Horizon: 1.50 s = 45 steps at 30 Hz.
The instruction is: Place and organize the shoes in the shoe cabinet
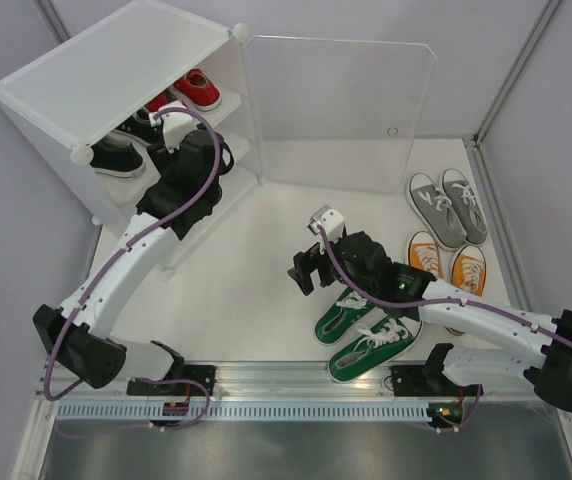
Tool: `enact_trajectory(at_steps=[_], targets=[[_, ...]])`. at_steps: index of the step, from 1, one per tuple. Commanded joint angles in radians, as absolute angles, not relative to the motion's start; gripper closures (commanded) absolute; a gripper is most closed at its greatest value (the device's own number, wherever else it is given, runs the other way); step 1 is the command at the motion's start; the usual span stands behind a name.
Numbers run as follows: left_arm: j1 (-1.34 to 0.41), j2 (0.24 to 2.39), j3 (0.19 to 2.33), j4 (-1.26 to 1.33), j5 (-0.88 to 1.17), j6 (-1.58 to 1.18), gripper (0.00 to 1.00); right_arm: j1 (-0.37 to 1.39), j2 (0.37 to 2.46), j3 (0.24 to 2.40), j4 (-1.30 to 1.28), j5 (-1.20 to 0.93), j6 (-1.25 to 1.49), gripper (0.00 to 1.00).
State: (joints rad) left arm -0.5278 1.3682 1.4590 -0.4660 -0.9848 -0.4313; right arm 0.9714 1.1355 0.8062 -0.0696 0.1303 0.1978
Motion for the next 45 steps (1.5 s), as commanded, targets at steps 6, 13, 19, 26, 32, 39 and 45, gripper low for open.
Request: enact_trajectory(at_steps=[6,13,19,26,32,39,45], targets=[[-0.531,1.250,1.366,-0.684,-0.417,-0.494,0.11,0.973,1.103,0.865,-0.135,0.219,0.241,0.02],[-0.534,1.100,1.163,-0.686,-0.007,-0.411,0.02,0.971,1.086,0.920,-0.389,0.466,0.455,0.02],[-0.555,1.000,0.988,-0.670,0.187,-0.318,0.00,0.946,1.022,0.848,-0.644,0.587,0.768,0.02],[-0.557,0.914,0.871,-0.583,0.207,-0.259,0.03,0.928,0.931,0.713,-0.899,0.578,1.101,0.03],[-0.557,0.954,0.798,-0.497,0.193,-0.215,0.04,0.925,0.916,0.658,-1.014,0.557,1.276,0.06],[-0.555,0.944,0.781,-0.509,0.169,-0.229,0.05,0.923,0.911,0.617,-1.054,0.430,1.362,0.15],[-0.555,0.919,0.778,-0.515,0.121,-0.229,0.05,0.925,0.930,0.624,-1.085,0.371,1.378,0.17]])
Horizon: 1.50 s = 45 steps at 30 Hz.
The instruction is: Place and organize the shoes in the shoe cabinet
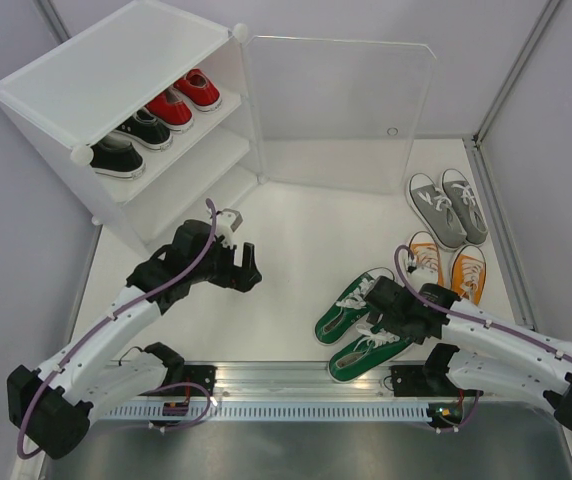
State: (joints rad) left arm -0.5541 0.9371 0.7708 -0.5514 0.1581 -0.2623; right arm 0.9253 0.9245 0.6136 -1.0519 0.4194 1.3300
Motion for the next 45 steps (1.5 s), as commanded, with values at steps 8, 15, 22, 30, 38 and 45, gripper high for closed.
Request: enact_trajectory(at_steps=[8,15,22,30,38,45], targets=[[-0.554,0.928,0.772,-0.523,0.115,-0.232,0.06,0.940,0.993,0.514,-0.917,0.215,1.384,0.23],[-0.555,0.940,0.775,-0.525,0.101,-0.232,0.06,0.948,1.020,0.554,-0.909,0.293,1.335,0.83],[-0.554,0.946,0.775,-0.526,0.078,-0.232,0.06,0.950,1.057,0.820,-1.088,0.500,1.197,0.99],[-0.546,0.957,0.773,-0.528,0.038,-0.253,0.06,0.960,1.310,1.248,-1.036,0.500,0.766,1.00],[-0.535,0.920,0.755,-0.534,-0.052,-0.310,0.06,0.962,1.616,1.482,-0.695,0.270,0.306,0.99],[-0.535,0.911,0.738,-0.589,-0.089,-0.399,0.06,0.956,1.928,1.587,-0.483,0.093,0.094,0.93]])
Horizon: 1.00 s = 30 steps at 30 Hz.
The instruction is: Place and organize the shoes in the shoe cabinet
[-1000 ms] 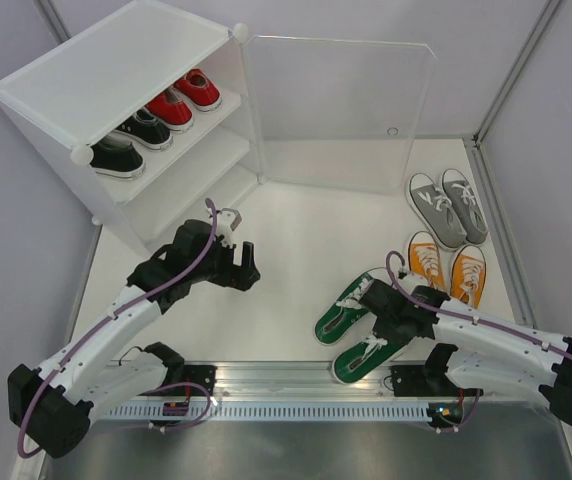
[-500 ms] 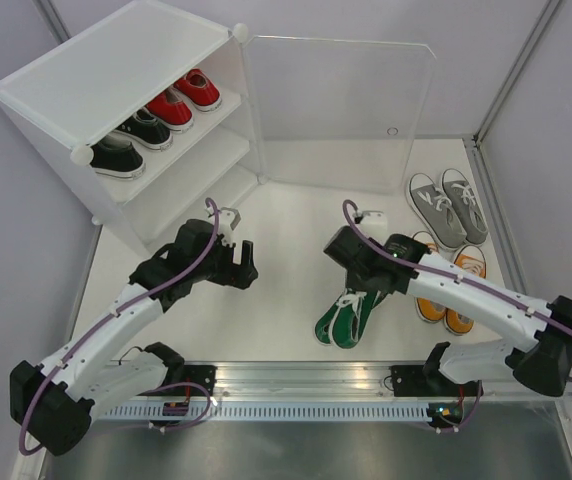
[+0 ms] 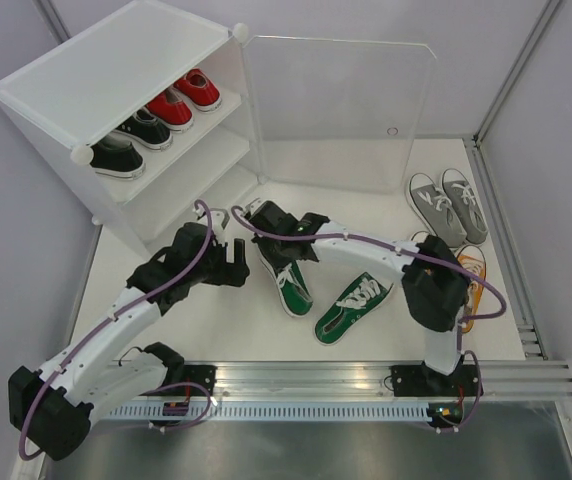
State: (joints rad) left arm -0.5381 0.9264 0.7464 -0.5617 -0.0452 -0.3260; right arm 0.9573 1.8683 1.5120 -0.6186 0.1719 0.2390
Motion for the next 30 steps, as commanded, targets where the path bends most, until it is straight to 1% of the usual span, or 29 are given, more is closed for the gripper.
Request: enact_trajectory(at_steps=[1,2,3,4,5,6,7,8,9,11,13,14,15,17,21,22,24,26,27,28,30], targets=[[-0.535,0.907,0.730,-0.595,-0.084,-0.406,0.06,0.957,1.954,1.604,-0.485,0.097,0.072,0.89],[-0.535,0.905,0.729,-0.598,-0.083,-0.423,0.06,0.957,1.997,1.629,-0.476,0.106,0.066,0.82],[-0.535,0.896,0.726,-0.601,-0.077,-0.431,0.06,0.956,2.011,1.637,-0.471,0.120,0.066,0.80],[-0.535,0.894,0.723,-0.601,-0.065,-0.439,0.06,0.956,2.023,1.643,-0.466,0.115,0.067,0.75],[-0.537,0.893,0.723,-0.604,-0.060,-0.457,0.07,0.950,2.035,1.650,-0.472,0.112,0.071,0.67],[-0.537,0.894,0.724,-0.606,-0.055,-0.468,0.07,0.948,2.033,1.651,-0.476,0.112,0.074,0.61],[-0.538,0.903,0.726,-0.607,-0.043,-0.482,0.07,0.945,2.022,1.644,-0.476,0.126,0.086,0.54],[-0.540,0.908,0.727,-0.612,-0.034,-0.511,0.07,0.943,1.985,1.619,-0.468,0.146,0.092,0.40],[-0.551,0.917,0.727,-0.612,-0.029,-0.529,0.07,0.943,1.961,1.602,-0.465,0.167,0.104,0.34],[-0.574,0.939,0.732,-0.612,-0.029,-0.592,0.07,0.934,1.869,1.539,-0.462,0.246,0.147,0.25],[-0.629,0.953,0.742,-0.611,-0.066,-0.638,0.10,0.922,1.797,1.487,-0.462,0.302,0.182,0.22],[-0.653,0.971,0.750,-0.611,-0.086,-0.684,0.11,0.904,1.719,1.427,-0.462,0.352,0.225,0.20],[-0.705,0.983,0.758,-0.611,-0.107,-0.707,0.11,0.891,1.679,1.393,-0.463,0.382,0.245,0.20],[-0.754,1.037,0.791,-0.609,-0.165,-0.767,0.13,0.862,1.559,1.295,-0.471,0.438,0.291,0.18],[-0.877,1.133,0.847,-0.586,-0.264,-0.866,0.17,0.827,1.356,1.123,-0.469,0.550,0.385,0.17],[-0.894,1.149,0.862,-0.575,-0.302,-0.885,0.20,0.822,1.317,1.059,-0.465,0.564,0.393,0.17],[-0.922,1.211,0.883,-0.536,-0.317,-0.926,0.23,0.818,1.201,1.002,-0.453,0.578,0.411,0.17],[-0.934,1.262,0.900,-0.511,-0.325,-0.969,0.29,0.813,1.102,0.928,-0.439,0.584,0.416,0.17],[-0.946,1.282,0.905,-0.494,-0.325,-0.974,0.31,0.811,1.074,0.908,-0.434,0.587,0.414,0.17],[-0.951,1.326,0.914,-0.470,-0.333,-0.982,0.37,0.808,1.046,0.873,-0.433,0.594,0.419,0.17],[-0.956,1.364,0.922,-0.454,-0.342,-1.025,0.42,0.808,0.990,0.845,-0.426,0.604,0.428,0.17]])
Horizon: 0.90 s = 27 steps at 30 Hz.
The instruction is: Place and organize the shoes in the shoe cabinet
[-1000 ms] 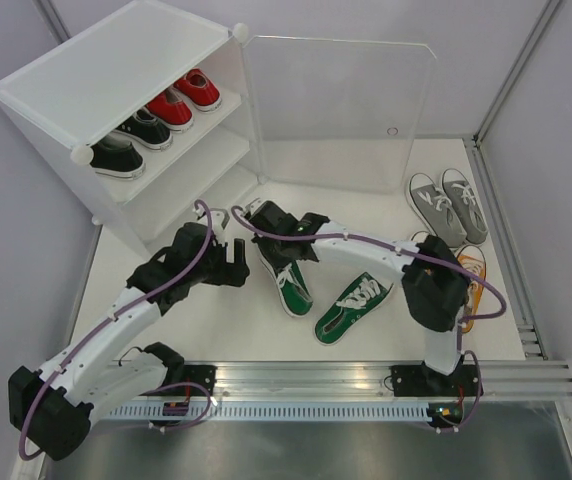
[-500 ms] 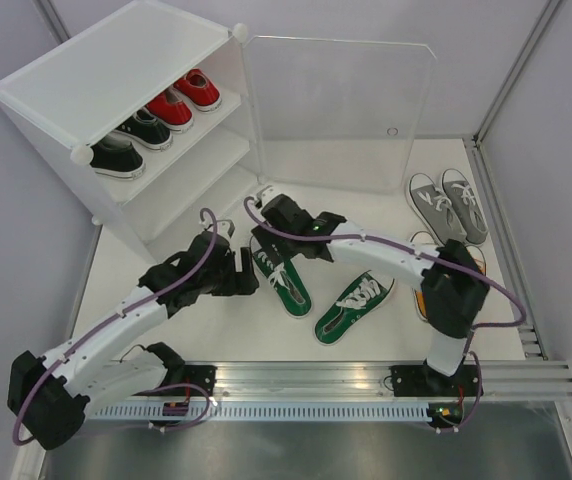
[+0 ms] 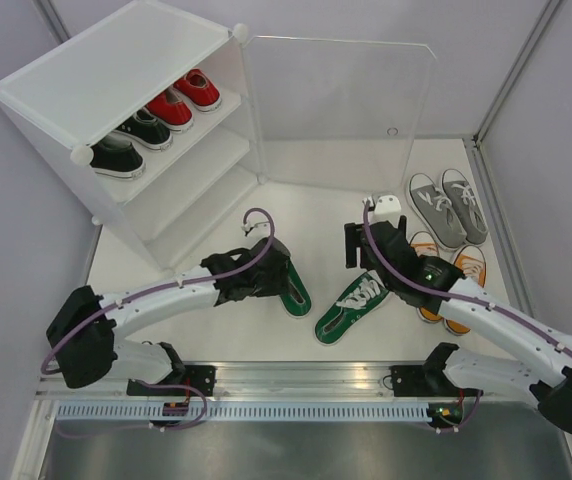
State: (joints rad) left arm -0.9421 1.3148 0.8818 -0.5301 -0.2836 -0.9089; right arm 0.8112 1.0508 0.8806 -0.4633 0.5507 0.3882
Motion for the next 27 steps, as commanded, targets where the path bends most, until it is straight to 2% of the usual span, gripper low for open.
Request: enact_trajectory(at_steps=[1,9,16,23,26,27], targets=[[-0.959,1.393,0.920,-0.440,-0.347,-1.051,0.46,0.808,0.965,0.827,-0.431,0.604,0.433,0.17],[-0.977,1.532,0.933,-0.414,-0.342,-1.103,0.49,0.807,0.907,0.782,-0.431,0.595,0.425,0.16],[-1.002,1.568,0.910,-0.452,-0.321,-1.175,0.53,0.807,0.899,0.765,-0.410,0.574,0.414,0.16],[-1.006,1.631,0.942,-0.465,-0.345,-1.200,0.50,0.805,0.902,0.752,-0.388,0.568,0.407,0.16],[-1.006,1.651,0.945,-0.466,-0.356,-1.230,0.55,0.805,0.900,0.746,-0.387,0.568,0.408,0.15],[-1.006,1.651,0.943,-0.469,-0.370,-1.236,0.63,0.805,0.899,0.744,-0.387,0.569,0.408,0.16]])
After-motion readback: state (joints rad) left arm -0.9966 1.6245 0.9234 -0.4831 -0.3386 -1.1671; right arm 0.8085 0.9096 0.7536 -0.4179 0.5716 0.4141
